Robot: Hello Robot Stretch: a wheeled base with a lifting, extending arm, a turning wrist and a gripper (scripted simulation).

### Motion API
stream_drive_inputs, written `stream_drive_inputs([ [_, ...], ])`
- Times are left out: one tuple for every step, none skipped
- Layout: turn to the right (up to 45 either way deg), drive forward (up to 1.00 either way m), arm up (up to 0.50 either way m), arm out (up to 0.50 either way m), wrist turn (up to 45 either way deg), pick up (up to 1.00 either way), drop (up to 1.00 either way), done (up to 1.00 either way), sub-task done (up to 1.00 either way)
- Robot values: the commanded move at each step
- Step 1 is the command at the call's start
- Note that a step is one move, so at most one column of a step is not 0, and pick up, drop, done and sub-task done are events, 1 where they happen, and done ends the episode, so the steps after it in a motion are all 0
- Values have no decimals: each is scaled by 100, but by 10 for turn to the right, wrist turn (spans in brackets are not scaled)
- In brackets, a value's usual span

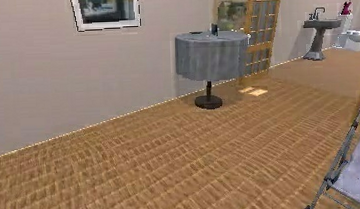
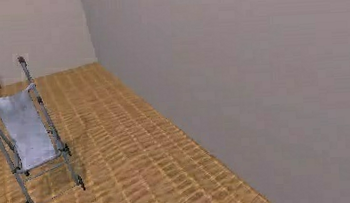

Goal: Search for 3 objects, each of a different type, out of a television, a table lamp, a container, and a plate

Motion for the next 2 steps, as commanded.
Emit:
stream_drive_inputs([
  [0, 100, 0, 0, 0, 0, 0, 0, 0],
  [30, 0, 0, 0, 0, 0, 0, 0, 0],
])
